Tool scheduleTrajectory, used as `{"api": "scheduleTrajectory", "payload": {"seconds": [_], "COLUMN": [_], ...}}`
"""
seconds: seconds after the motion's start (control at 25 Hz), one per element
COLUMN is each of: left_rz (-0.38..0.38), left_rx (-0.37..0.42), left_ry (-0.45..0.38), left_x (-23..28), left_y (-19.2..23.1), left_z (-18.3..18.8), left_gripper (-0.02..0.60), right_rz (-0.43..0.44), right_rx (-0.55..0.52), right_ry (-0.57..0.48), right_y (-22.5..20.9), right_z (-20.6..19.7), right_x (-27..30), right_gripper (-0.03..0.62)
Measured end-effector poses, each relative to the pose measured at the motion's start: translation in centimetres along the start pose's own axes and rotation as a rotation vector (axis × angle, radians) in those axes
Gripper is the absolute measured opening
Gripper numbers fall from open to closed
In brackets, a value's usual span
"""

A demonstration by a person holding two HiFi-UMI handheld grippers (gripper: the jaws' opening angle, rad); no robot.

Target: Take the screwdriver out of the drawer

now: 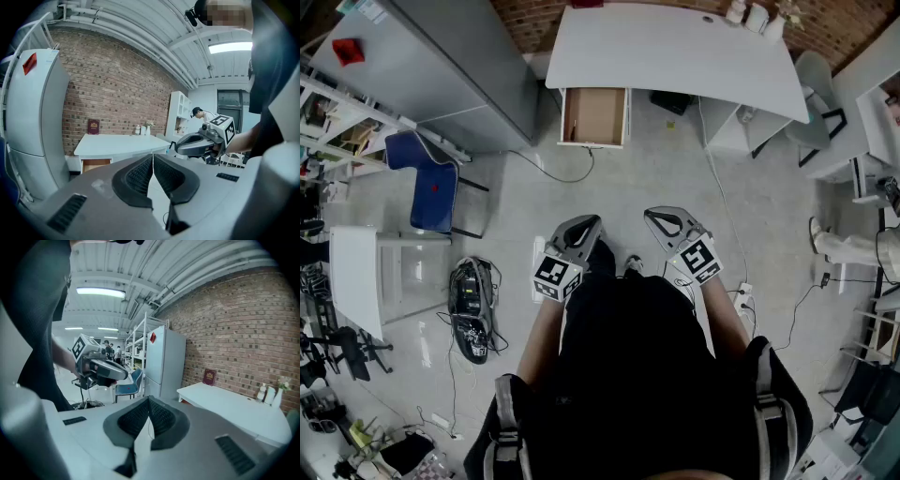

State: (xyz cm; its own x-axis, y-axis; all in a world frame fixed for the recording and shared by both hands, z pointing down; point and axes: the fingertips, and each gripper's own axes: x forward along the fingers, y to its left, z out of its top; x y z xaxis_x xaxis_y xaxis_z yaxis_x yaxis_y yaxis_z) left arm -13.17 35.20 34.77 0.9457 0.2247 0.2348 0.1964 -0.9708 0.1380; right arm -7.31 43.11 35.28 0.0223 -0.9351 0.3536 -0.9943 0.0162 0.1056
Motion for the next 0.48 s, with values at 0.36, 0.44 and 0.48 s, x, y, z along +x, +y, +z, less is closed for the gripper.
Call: {"api": "scheduleTrajectory", "payload": {"seconds": [0.36, 0.44, 0.48], "left_rz": [0.013, 0.020, 0.023], "left_rx": [-0.006, -0.010, -0.011], "left_ry": [0.001, 0.001, 0.001], "left_x": [-0.27, -0.38, -0.42], "left_y": [-0.53, -0.38, -0.27], "left_z": [-0.38, -0.44, -0.43], "left_gripper": [0.020, 0.019, 0.020], "right_rz": [0.013, 0.016, 0.016], "right_rx": [0.009, 0.025, 0.036], "right_ry": [0.001, -0.010, -0.018], "right_y": [0.31, 0.22, 0.10], "right_z": [-0.34, -0.16, -0.03], "right_x": [-0.36, -0.30, -0.28], "right_gripper": [0.056, 0.055, 0.056]}}
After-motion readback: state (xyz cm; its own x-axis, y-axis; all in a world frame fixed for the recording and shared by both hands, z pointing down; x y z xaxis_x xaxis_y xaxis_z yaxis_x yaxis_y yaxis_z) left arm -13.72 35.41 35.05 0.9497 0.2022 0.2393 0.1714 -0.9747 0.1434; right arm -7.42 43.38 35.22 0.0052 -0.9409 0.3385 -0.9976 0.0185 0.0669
